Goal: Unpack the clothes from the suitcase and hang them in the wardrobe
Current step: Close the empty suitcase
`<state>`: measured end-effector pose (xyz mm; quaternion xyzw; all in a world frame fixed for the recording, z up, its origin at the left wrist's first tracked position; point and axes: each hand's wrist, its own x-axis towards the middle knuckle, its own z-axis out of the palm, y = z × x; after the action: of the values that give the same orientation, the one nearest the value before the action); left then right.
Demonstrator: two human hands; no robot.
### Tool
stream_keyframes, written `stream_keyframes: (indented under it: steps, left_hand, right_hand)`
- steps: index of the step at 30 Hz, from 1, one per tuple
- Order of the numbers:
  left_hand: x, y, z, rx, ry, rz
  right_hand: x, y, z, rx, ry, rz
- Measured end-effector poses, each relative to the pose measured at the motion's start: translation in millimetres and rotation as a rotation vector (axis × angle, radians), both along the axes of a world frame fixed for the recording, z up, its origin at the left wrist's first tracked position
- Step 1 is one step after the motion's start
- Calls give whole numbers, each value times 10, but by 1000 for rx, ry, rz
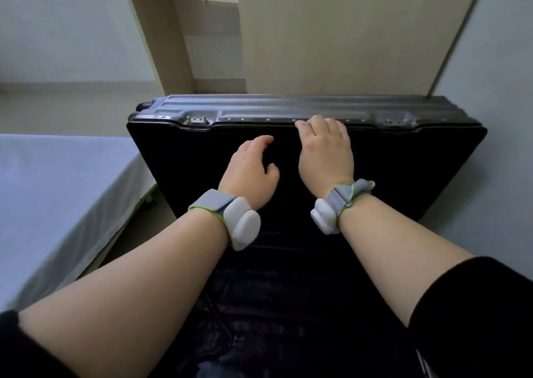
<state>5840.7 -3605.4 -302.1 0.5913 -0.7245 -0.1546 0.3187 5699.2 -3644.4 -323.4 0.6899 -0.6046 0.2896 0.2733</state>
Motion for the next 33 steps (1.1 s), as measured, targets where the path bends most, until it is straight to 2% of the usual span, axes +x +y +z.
stream_keyframes:
  steps: [3, 5, 10, 18, 21, 24, 27, 29, 31, 33]
  left_hand:
    - [100, 194, 111, -215, -88, -38]
    - [122, 285, 129, -259, -191, -32]
    - [384, 437, 112, -78, -553, -164]
    - [578, 1040, -47, -28, -633, -289]
    - [621, 1273, -168, -35, -678, -342]
    - [669, 1577, -327, -49, -699, -378]
    - [740, 1734, -465, -65, -713, -370]
    - [755, 1871, -563, -67, -731, -374]
    - [745, 2009, -674, -57, -741, -383]
    - [715, 2120, -773, -65, -743, -410]
  right_hand:
    - [59, 426, 17, -32, 26, -18]
    - [51, 637, -11, -52, 22, 8]
    - [180, 1143, -51, -16, 6, 33]
    - [460, 2180, -274, 173, -121, -113]
    - [561, 2545, -328, 325, -395, -199]
    - [607, 2862, -416, 377, -824, -402]
    - [670, 2905, -458, 249, -1453, -589]
    - [695, 2912, -496, 104, -1825, -613]
    - [683, 2939, -559, 16, -2067, -583]
    - [660, 3020, -642, 14, -2156, -587]
